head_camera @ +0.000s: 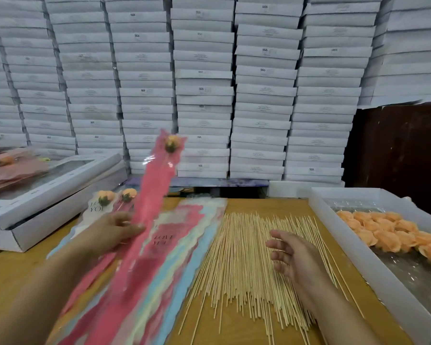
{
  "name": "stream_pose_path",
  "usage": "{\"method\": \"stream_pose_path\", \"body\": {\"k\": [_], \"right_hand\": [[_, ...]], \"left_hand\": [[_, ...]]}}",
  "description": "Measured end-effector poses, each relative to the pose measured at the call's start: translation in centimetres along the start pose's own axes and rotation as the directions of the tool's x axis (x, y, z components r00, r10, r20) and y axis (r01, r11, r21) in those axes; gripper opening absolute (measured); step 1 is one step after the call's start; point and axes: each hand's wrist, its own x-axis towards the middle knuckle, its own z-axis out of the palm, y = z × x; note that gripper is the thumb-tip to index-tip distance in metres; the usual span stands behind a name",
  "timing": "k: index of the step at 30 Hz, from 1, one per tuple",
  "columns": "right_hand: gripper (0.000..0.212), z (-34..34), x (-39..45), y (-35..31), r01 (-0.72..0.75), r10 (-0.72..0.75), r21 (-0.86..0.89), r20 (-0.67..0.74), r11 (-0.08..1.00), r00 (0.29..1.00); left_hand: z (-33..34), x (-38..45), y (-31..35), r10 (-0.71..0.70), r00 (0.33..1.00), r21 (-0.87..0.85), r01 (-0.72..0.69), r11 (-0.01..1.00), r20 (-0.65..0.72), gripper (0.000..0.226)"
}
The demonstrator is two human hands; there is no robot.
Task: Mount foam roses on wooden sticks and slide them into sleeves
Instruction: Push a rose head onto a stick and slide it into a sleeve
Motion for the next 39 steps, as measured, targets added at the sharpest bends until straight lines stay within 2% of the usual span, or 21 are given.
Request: {"method": "stream_pose_path", "body": {"k": [2, 5, 9, 12, 14, 16, 20, 24, 26, 29, 34, 36, 39], "right_hand": [[0.019, 0.1, -0.1, 0.0, 0.003, -0.003, -0.011, 0.005, 1.000, 1.000], [0.019, 0.1, -0.2, 0.0, 0.011, -0.011, -0.027, 0.012, 1.000, 1.000], [0.020, 0.1, -0.1, 0.0, 0.017, -0.016, -0.041, 0.009, 0.999, 1.000], [0.021, -0.1, -0.1, 0.0, 0.020, -0.020, -0.042, -0.001, 0.999, 1.000], [0.022, -0.2, -0.1, 0.0, 0.022, -0.022, -0.044, -0.005, 0.999, 1.000], [0.023, -0.2, 0.0, 0.0, 0.020, -0.021, -0.047, -0.007, 0.999, 1.000], [0.023, -0.2, 0.0, 0.0, 0.017, -0.017, -0.046, -0.008, 0.999, 1.000], [0.023, -0.3, 0.1, 0.0, 0.016, -0.016, -0.035, -0.001, 0.999, 1.000], [0.023, -0.3, 0.1, 0.0, 0.014, -0.014, -0.035, 0.004, 0.999, 1.000], [0.023, -0.2, 0.1, 0.0, 0.015, -0.015, -0.045, 0.008, 0.999, 1.000], [0.024, -0.2, 0.1, 0.1, 0.013, -0.013, -0.051, 0.010, 0.999, 1.000], [0.024, -0.2, 0.1, 0.1, 0.015, -0.014, -0.058, 0.008, 0.998, 1.000], [0.023, -0.1, 0.1, 0.1, 0.011, -0.010, -0.058, 0.003, 0.998, 1.000]], "left_hand": [[-3.1, 1.0, -2.1, -0.023, 0.991, 0.093, 0.036, 0.995, -0.136, 0.014], [-6.6, 2.0, -5.0, 0.018, 0.936, 0.290, 0.091, 0.953, -0.353, 0.030], [-7.3, 1.9, -8.0, 0.102, 0.869, 0.490, 0.173, 0.854, -0.484, 0.056], [-6.5, 2.0, -9.9, 0.233, 0.852, 0.683, 0.182, 0.708, -0.469, 0.058], [-5.7, 2.2, -10.5, 0.268, 0.855, 0.782, 0.225, 0.582, -0.445, 0.048], [-5.0, 2.2, -10.7, 0.214, 0.883, 0.824, 0.268, 0.499, -0.417, 0.041], [-4.8, 2.1, -10.4, 0.105, 0.909, 0.848, 0.327, 0.417, -0.403, 0.042], [-3.9, 1.9, -8.0, 0.149, 0.877, 0.872, 0.410, 0.267, -0.457, 0.036], [-2.6, 1.7, -6.6, 0.206, 0.868, 0.881, 0.397, 0.259, -0.452, 0.035], [1.2, 1.4, -4.0, 0.250, 0.900, 0.905, 0.266, 0.331, -0.356, 0.052], [10.8, -0.2, -0.4, 0.338, 0.941, 0.844, -0.164, 0.510, -0.022, 0.047], [15.1, -1.2, 0.0, 0.320, 0.942, 0.764, -0.277, 0.583, 0.097, 0.048], [20.4, -2.3, -0.5, 0.323, 0.919, 0.700, -0.383, 0.603, 0.226, 0.049]]}}
